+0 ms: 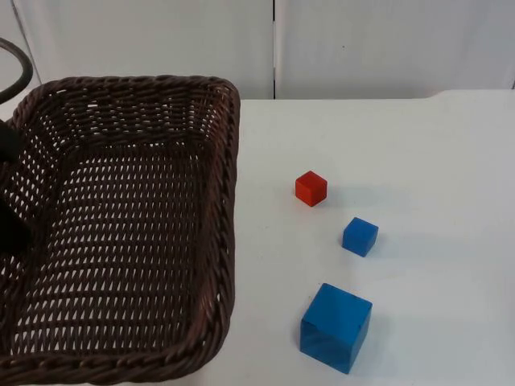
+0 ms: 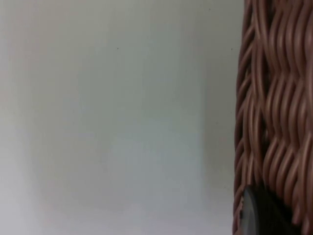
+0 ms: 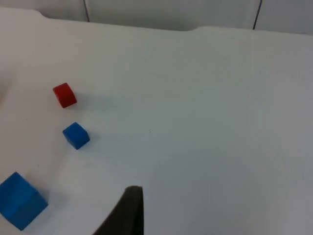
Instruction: Pick up the basket with the left hand and place the largest block into the basket with the right hand.
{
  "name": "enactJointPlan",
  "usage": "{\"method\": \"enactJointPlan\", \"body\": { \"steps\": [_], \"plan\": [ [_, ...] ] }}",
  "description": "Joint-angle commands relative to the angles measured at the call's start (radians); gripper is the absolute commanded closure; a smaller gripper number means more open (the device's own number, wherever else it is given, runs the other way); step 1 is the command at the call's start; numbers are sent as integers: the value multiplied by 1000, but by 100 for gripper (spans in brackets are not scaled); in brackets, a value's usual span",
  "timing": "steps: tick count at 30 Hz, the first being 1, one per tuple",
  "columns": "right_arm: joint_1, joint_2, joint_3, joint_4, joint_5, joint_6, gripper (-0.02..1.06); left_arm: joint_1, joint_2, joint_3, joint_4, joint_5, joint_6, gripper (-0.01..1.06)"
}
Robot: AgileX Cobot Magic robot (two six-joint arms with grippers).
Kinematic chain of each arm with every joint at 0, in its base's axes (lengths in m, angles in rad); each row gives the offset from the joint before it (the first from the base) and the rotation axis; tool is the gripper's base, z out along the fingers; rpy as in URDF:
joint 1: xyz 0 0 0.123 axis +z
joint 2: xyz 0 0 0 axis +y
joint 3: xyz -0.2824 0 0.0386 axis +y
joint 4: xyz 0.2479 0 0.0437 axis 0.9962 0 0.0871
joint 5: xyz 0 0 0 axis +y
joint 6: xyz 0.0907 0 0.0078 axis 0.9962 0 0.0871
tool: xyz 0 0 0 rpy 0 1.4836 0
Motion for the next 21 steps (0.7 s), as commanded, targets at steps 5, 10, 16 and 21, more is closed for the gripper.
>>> {"method": "enactJointPlan", "body": {
  "steps": [5,10,16,21],
  "plan": [
    [-5,172,-78,8,-37,-16,-1,3,-14,-4,-38,12,5,105],
    [-5,270,-115,15,-41,-43,-1,3,-14,-4,-38,10,5,105],
    [-5,370,-125,75,-53,-136,-1,3,-14,-4,-38,8,5,105],
    [-3,453,-125,216,-55,-286,-1,3,-14,-4,-36,8,5,105]
  ]
}}
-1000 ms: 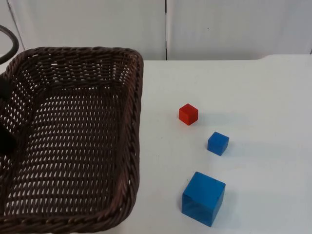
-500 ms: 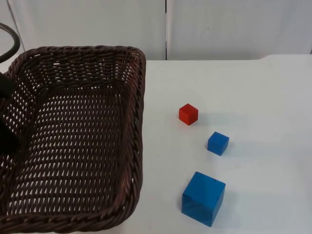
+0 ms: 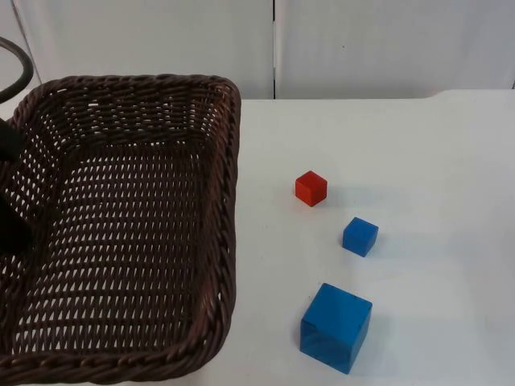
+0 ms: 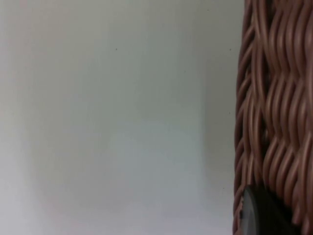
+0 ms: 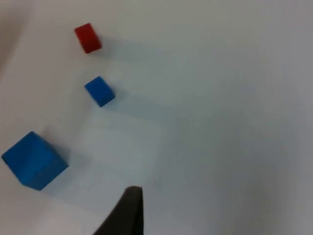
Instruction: Pick up the basket with the left hand and place the largest block into the basket with the right hand.
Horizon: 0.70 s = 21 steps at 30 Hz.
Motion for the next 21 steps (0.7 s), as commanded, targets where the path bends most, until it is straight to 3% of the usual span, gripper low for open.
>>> {"method": "enactJointPlan", "body": {
  "steps": [1,7,13,17,18,21],
  "plan": [
    [-3,26,-9,64,-13,-73,-1,3,-14,-4,-32,8,3,105],
    [-3,107,-9,149,-13,-169,-1,3,-14,-4,-32,8,3,105],
    [55,164,-9,150,-10,-200,-1,3,-14,-4,-32,8,3,105],
    [197,218,-9,148,-39,-200,-1,3,-14,-4,-32,8,3,105],
    [197,218,-9,148,-39,-200,-1,3,-14,-4,-32,8,3,105],
    [340,275,-9,135,-82,-200,-1,3,-14,-4,-32,8,3,105]
  ]
}}
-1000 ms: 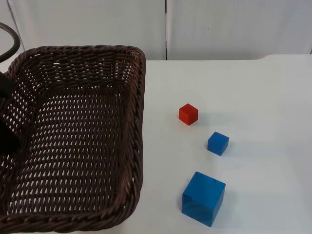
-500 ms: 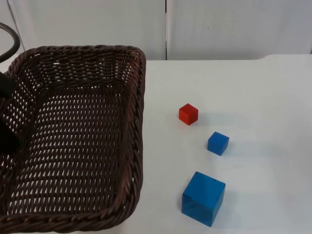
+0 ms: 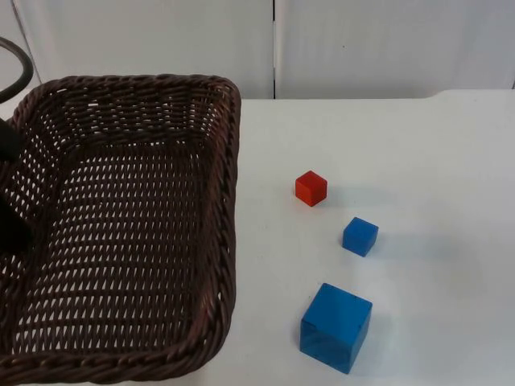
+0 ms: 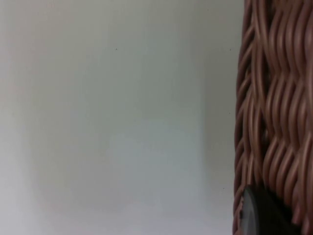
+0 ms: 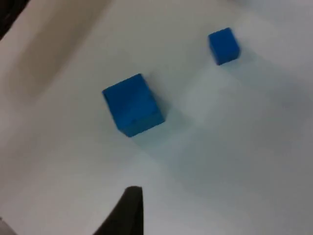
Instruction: Pick up the basket with the left hand and place the largest block into the basket with the right hand.
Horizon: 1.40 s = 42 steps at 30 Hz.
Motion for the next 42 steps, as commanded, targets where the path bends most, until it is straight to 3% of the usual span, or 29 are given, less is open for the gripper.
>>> {"method": "enactJointPlan", "body": {
  "steps": [1,6,15,36,42],
  "plan": [
    [78,29,-9,-8,-34,-12,-1,3,-14,-4,-32,8,3,105],
    [250,129,-9,-82,-136,18,-1,3,-14,-4,-32,6,3,105],
    [363,290,-9,-82,-303,18,-1,3,-14,-4,-30,6,3,105],
    [363,648,-9,-64,-598,42,-1,3,-14,-4,-18,3,9,105],
    [375,672,-9,-67,-636,40,-1,3,-14,-4,-12,0,9,105]
  ]
}}
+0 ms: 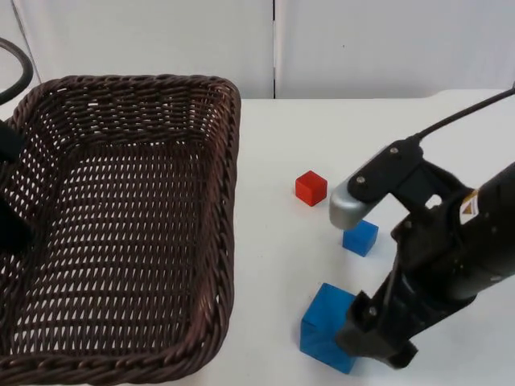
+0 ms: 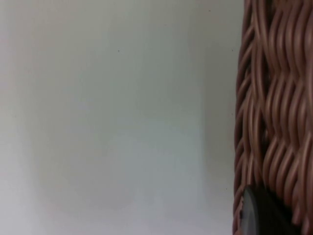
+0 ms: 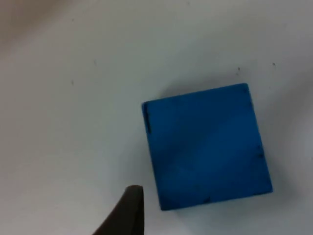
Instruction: Pick up the basket with the left hand and place the largest block into the basket with the right hand.
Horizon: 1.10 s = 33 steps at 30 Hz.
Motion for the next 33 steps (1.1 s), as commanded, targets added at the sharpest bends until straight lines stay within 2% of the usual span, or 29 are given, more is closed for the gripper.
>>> {"method": "enactJointPlan", "body": {
  "steps": [1,6,18,25,29,31,32,33],
  "plan": [
    [19,4,-7,-2,-33,-13,-1,3,-14,-4,-14,0,3,105],
    [49,21,-20,-7,-53,-13,-1,3,-14,-4,-14,0,3,105],
    [51,195,-99,-7,-53,-13,-1,3,-14,-4,-12,1,3,105],
    [51,225,-123,-7,-56,-13,0,3,-14,-4,-12,1,3,105],
    [51,225,-123,-7,-56,-13,4,3,-14,-4,-11,-2,3,105],
    [51,225,-123,-5,-56,-13,12,3,-14,-4,-11,-4,3,105],
    [51,225,-123,-5,-55,-10,23,3,-14,-4,-11,-4,3,105],
    [51,225,-123,-5,-55,-10,23,3,-14,-4,-11,-4,3,105]
  ]
}}
